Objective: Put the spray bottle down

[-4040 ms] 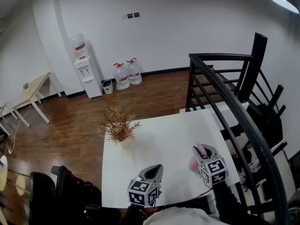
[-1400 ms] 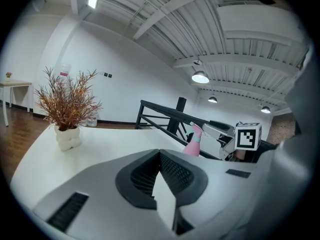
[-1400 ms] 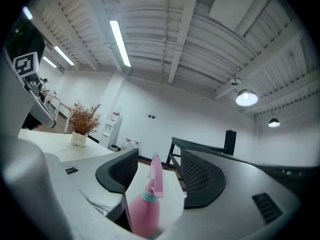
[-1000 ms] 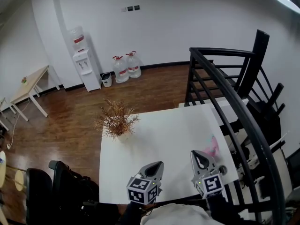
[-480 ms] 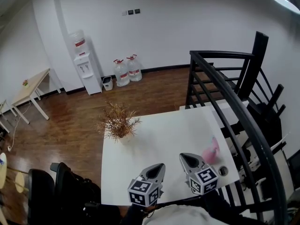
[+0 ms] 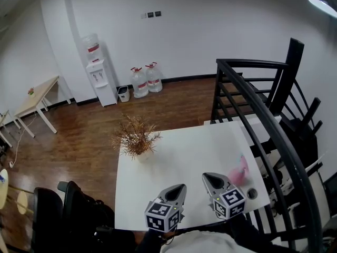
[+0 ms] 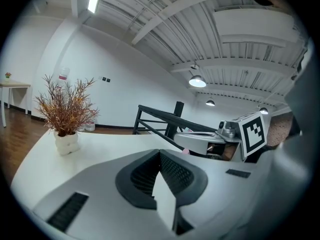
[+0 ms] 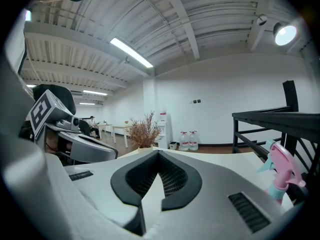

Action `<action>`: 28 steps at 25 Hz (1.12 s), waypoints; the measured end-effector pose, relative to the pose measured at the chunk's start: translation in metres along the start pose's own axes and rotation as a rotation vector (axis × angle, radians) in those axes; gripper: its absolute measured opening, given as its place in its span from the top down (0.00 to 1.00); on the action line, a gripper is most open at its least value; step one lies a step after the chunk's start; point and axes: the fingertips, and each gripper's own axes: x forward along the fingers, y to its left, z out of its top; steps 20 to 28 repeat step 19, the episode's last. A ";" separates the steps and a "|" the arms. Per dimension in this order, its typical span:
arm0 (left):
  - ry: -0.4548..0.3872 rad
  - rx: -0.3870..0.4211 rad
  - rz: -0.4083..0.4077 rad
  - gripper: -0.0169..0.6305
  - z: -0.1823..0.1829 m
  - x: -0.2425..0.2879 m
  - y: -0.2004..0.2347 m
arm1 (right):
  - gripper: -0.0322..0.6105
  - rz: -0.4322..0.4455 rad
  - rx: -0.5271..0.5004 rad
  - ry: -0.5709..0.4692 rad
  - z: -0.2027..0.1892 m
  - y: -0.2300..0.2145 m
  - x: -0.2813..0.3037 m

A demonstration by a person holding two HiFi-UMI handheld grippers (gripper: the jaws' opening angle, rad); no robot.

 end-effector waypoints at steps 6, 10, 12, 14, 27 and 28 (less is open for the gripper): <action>0.002 0.001 0.007 0.99 -0.001 0.001 0.002 | 0.98 -0.006 0.003 -0.001 -0.001 -0.003 0.000; 0.009 0.002 0.009 0.99 -0.002 0.001 0.003 | 0.98 -0.011 0.007 -0.004 0.000 -0.005 0.000; 0.011 0.002 0.009 0.99 -0.003 0.001 0.004 | 0.98 -0.012 0.007 -0.002 -0.001 -0.005 0.000; 0.013 0.002 0.009 0.99 -0.005 0.002 0.004 | 0.98 -0.014 0.009 -0.001 -0.003 -0.006 0.000; 0.020 0.001 0.007 0.99 -0.006 0.004 0.002 | 0.98 -0.016 0.008 0.001 -0.003 -0.009 -0.002; 0.020 0.001 0.007 0.99 -0.006 0.004 0.002 | 0.98 -0.016 0.008 0.001 -0.003 -0.009 -0.002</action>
